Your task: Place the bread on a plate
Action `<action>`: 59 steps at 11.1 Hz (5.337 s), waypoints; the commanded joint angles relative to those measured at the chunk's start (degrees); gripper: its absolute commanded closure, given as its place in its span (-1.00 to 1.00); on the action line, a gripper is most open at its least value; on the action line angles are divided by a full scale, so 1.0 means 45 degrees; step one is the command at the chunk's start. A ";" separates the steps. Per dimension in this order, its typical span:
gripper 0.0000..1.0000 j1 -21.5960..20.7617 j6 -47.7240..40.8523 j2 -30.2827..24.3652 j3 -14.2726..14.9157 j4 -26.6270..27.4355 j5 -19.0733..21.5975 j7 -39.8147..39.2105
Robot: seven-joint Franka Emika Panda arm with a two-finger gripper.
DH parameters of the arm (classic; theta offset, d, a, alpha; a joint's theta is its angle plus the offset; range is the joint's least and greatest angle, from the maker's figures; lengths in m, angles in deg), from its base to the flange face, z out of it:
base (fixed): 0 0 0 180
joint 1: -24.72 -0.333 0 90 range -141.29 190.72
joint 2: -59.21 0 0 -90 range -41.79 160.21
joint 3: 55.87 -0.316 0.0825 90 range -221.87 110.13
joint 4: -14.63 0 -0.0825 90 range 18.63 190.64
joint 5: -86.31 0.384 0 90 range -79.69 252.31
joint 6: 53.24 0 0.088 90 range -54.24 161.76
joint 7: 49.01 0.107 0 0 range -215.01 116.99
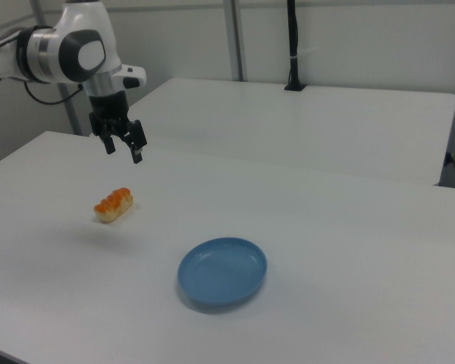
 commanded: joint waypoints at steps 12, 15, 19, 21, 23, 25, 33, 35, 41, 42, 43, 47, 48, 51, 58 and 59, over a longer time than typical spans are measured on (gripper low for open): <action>-1.00 -0.2575 0.4081 0.4250 -0.0016 -0.0081 -0.0450 0.3225; -0.87 -0.2594 0.4550 0.4700 -0.0017 -0.0394 -0.0470 0.3596; 0.32 -0.2594 0.4551 0.4701 -0.0173 -0.0375 -0.0704 0.3500; 0.63 -0.2594 0.4532 0.4681 -0.0192 -0.0375 -0.0821 0.3481; 0.63 -0.2575 0.4338 0.4216 -0.0212 -0.0375 -0.0919 0.3190; 0.63 -0.2381 0.2938 0.3416 -0.0193 -0.0394 -0.0861 0.2527; 0.63 0.2556 -0.1229 -0.0433 -0.0037 0.0132 -0.0197 -0.2822; 0.62 0.2972 -0.1036 -0.1116 0.0642 0.1239 -0.0313 -0.4091; 0.60 0.2913 0.3353 -0.1413 0.1779 0.5343 -0.1543 -0.4860; 0.60 0.2933 0.3805 -0.1277 0.1819 0.5599 -0.1757 -0.4840; 0.57 0.2914 0.4099 -0.0986 0.1819 0.5621 -0.1779 -0.4724; -0.60 0.2894 0.4532 -0.0260 0.1839 0.5563 -0.1798 -0.3905; -1.00 0.2894 0.4532 -0.0241 0.1820 0.5543 -0.1798 -0.3690; -1.00 0.2875 0.4532 -0.0143 0.1839 0.5465 -0.1798 -0.3006; -1.00 0.2913 0.0163 -0.1156 0.0612 0.1563 -0.1604 -0.1207; -1.00 0.2933 -0.0462 -0.1333 0.0164 0.1269 -0.1603 -0.1169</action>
